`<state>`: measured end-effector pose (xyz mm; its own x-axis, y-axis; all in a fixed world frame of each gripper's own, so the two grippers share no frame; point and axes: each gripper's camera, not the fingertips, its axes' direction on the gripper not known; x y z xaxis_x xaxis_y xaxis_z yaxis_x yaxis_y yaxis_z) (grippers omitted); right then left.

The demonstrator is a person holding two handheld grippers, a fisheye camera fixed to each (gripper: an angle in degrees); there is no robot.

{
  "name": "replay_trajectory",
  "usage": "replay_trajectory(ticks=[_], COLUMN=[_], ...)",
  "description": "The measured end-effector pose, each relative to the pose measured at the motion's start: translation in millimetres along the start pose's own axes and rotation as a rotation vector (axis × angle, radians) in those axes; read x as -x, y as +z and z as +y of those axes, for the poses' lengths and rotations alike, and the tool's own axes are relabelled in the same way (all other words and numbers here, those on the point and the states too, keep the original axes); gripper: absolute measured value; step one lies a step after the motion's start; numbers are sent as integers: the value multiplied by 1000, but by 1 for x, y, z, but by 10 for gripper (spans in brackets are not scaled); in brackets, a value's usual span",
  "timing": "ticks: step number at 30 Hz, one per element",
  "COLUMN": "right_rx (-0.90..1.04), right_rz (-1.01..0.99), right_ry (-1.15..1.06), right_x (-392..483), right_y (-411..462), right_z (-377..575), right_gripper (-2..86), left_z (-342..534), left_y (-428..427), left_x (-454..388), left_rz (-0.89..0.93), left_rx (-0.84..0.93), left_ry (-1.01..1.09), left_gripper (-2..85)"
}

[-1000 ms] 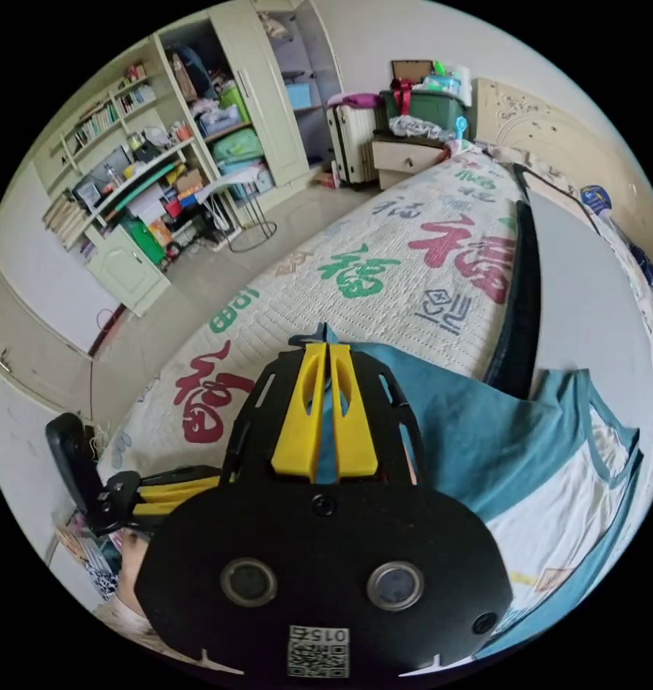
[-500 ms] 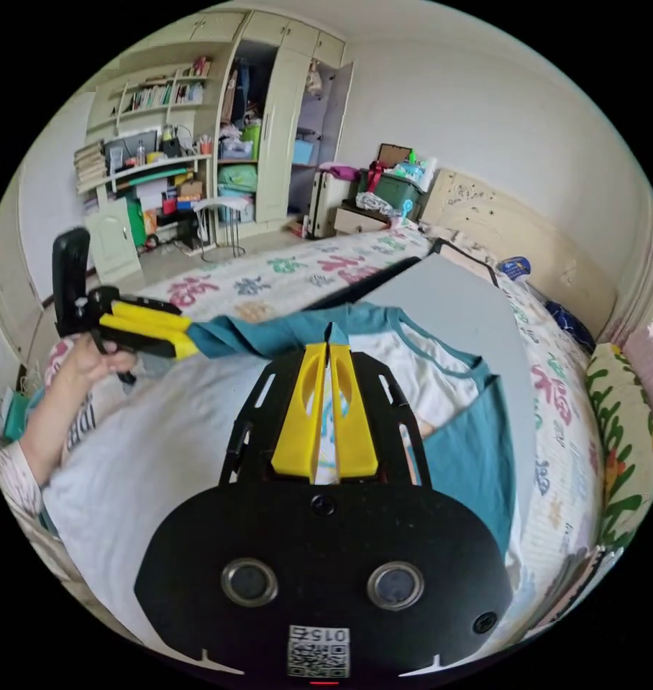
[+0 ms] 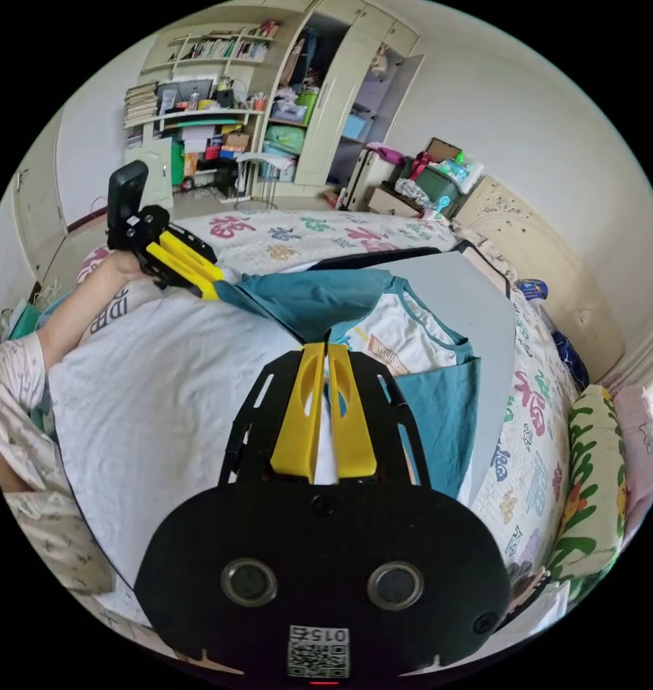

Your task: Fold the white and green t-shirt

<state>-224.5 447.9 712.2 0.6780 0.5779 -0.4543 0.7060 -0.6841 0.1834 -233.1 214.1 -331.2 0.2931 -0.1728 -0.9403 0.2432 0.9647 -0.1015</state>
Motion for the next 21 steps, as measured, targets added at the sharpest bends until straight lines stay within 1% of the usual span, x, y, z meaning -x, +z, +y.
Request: replay_trajectory(ticks=[3, 4, 5, 7, 9, 11, 14, 16, 18, 20, 21], right_rx=[96, 129, 138, 109, 45, -12, 63, 106, 119, 145, 152], right_rz=[-56, -116, -231, -377, -378, -295, -167, -128, -168, -294, -317], right_ry=[-67, -102, -168, -249, -209, -62, 57, 110, 157, 177, 179], right_x=[-10, -14, -15, -19, -30, -52, -76, -87, -100, -113, -116], right_y=[1, -1, -8, -24, -39, -42, -20, -6, 5, 14, 15], right_z=[4, 5, 9, 12, 10, 3, -3, -5, -7, -13, -15], right_gripper=[-8, -7, -4, 5, 22, 39, 61, 70, 71, 67, 67], left_z=[9, 12, 15, 19, 22, 26, 24, 21, 17, 11, 9], left_y=[0, -1, -4, -10, -18, -22, -13, -6, 0, 8, 10], left_x=[-3, -6, -11, -22, -32, -36, -33, -32, -32, -32, -33], left_rz=[-7, -9, 10, 47, 53, 8, -13, 4, -3, -37, -37], left_rx=[13, 11, 0, -23, -63, -109, -67, -28, 6, 60, 70], left_ry=[17, 32, 67, 129, 168, 162, 134, 139, 136, 124, 128], left_gripper=[17, 19, 21, 26, 34, 60, 88, 91, 87, 77, 74])
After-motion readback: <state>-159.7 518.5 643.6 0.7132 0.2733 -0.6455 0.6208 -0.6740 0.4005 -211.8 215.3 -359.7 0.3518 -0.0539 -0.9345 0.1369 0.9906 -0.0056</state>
